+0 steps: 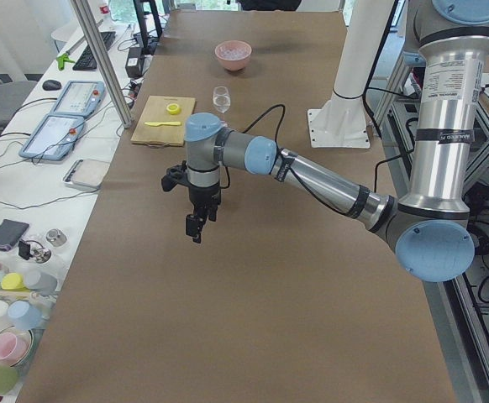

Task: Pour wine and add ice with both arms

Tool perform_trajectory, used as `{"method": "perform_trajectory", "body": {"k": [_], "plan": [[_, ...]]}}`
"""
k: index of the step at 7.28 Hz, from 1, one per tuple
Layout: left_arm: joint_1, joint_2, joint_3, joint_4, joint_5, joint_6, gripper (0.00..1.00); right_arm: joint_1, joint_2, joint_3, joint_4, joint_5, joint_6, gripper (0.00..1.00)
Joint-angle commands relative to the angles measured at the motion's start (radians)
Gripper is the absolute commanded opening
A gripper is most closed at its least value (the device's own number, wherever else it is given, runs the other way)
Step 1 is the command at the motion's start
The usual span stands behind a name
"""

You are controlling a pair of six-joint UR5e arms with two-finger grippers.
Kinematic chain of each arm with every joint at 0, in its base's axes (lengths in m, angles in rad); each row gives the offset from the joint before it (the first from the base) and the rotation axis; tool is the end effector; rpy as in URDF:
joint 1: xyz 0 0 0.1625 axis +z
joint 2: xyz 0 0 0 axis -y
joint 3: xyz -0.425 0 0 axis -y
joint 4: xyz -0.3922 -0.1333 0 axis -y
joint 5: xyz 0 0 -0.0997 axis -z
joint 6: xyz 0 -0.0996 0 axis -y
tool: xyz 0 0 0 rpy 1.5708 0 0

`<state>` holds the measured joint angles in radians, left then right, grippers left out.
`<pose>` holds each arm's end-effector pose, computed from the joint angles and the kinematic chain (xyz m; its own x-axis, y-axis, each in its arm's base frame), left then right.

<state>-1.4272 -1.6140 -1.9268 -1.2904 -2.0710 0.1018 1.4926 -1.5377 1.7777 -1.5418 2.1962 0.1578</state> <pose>-0.0147 -0.4963 0.5096 0.8414 0.2808 -0.4617 -0.2288 0.9592 0.1663 0.0347 -0.5169 0.5454 0.7980 -0.0647 0.5991 -0.0507 0.9835 0.1738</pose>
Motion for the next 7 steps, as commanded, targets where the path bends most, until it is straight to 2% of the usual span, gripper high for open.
{"method": "perform_trajectory", "body": {"k": [1,2,3,5,6,7], "plan": [[-0.169,0.017,0.110,0.031,-0.160,0.077,0.98,0.000,-0.002,0.005,0.006,0.002,0.000,1.00],[-0.220,0.066,0.121,0.033,-0.263,0.143,0.98,0.000,-0.001,0.005,0.008,0.002,0.000,1.00],[-0.260,0.110,0.124,0.025,-0.300,0.165,0.98,0.000,-0.001,0.005,0.018,0.004,0.000,1.00],[-0.306,0.251,0.127,-0.183,-0.354,0.156,0.98,0.000,0.001,0.005,0.023,0.004,0.009,1.00],[-0.314,0.285,0.127,-0.340,-0.348,0.156,0.98,0.000,0.001,0.006,0.028,0.004,0.009,1.00],[-0.312,0.284,0.135,-0.386,-0.328,0.159,0.98,-0.003,0.005,0.006,0.029,0.004,0.012,1.00]]}}
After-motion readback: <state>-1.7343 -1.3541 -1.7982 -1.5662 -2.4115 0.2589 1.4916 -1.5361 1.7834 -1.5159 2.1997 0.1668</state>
